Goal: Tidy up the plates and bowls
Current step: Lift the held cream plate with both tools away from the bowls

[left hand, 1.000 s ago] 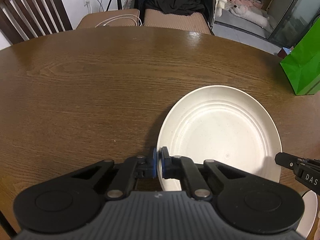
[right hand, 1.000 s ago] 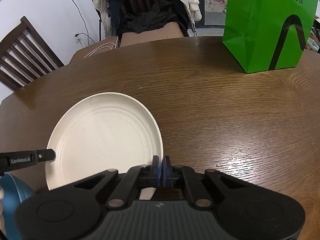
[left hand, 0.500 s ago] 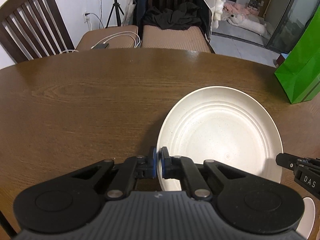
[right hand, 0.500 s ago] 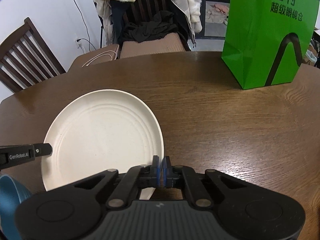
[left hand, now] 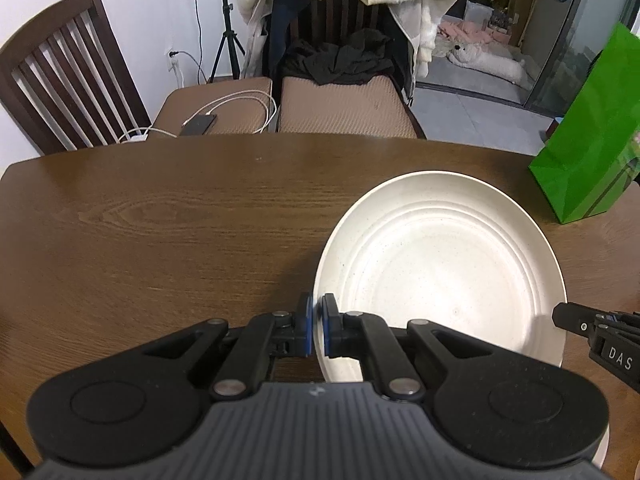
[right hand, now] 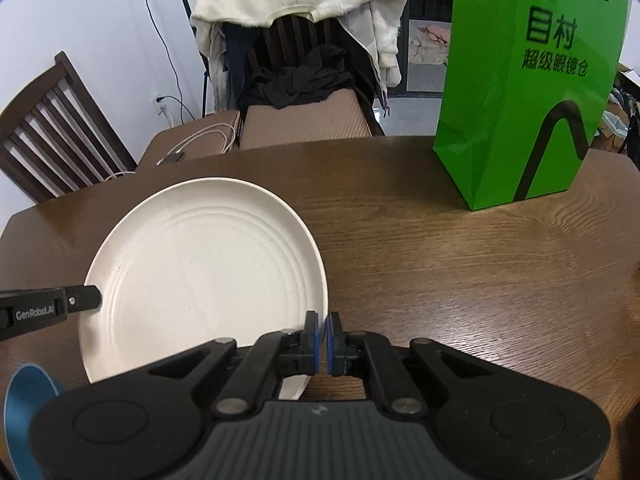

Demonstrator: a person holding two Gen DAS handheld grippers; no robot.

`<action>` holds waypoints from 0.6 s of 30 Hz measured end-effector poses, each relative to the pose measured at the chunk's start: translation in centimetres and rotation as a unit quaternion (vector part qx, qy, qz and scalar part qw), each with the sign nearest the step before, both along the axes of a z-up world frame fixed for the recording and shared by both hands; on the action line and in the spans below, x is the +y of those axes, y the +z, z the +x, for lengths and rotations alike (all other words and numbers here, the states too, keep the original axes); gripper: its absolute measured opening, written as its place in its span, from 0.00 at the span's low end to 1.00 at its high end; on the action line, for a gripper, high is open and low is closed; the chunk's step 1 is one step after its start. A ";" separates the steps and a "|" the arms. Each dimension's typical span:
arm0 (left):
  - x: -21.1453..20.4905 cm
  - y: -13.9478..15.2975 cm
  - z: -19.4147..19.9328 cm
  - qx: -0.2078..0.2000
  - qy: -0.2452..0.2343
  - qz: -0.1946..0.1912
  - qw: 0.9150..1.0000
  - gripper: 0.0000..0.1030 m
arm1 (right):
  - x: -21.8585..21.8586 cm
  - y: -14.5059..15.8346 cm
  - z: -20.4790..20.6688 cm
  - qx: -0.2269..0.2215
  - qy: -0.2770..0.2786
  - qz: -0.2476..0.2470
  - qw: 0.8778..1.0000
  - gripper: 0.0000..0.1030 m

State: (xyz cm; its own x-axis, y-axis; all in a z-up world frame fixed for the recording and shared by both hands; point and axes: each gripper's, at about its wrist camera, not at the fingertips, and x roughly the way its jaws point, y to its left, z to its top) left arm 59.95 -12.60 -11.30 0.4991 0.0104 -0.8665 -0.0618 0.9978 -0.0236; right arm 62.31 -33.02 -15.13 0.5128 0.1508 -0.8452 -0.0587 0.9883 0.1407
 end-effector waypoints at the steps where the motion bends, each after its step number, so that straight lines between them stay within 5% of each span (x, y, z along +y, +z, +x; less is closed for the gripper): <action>1: -0.1 0.3 -0.1 -0.002 -0.001 -0.001 1.000 0.05 | -0.1 0.3 -0.2 -0.002 -0.001 0.000 1.000 0.03; 18: -1.8 4.3 -5.3 -0.024 -0.028 -0.010 0.999 0.06 | -2.3 5.6 -5.2 -0.035 -0.024 0.000 0.999 0.03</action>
State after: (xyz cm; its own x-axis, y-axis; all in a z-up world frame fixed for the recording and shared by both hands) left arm 54.70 -14.40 -6.97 0.5390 -0.0361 -0.8415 -0.0044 0.9989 -0.0457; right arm 57.09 -35.30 -9.56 0.5770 0.1251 -0.8071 -0.0212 0.9902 0.1383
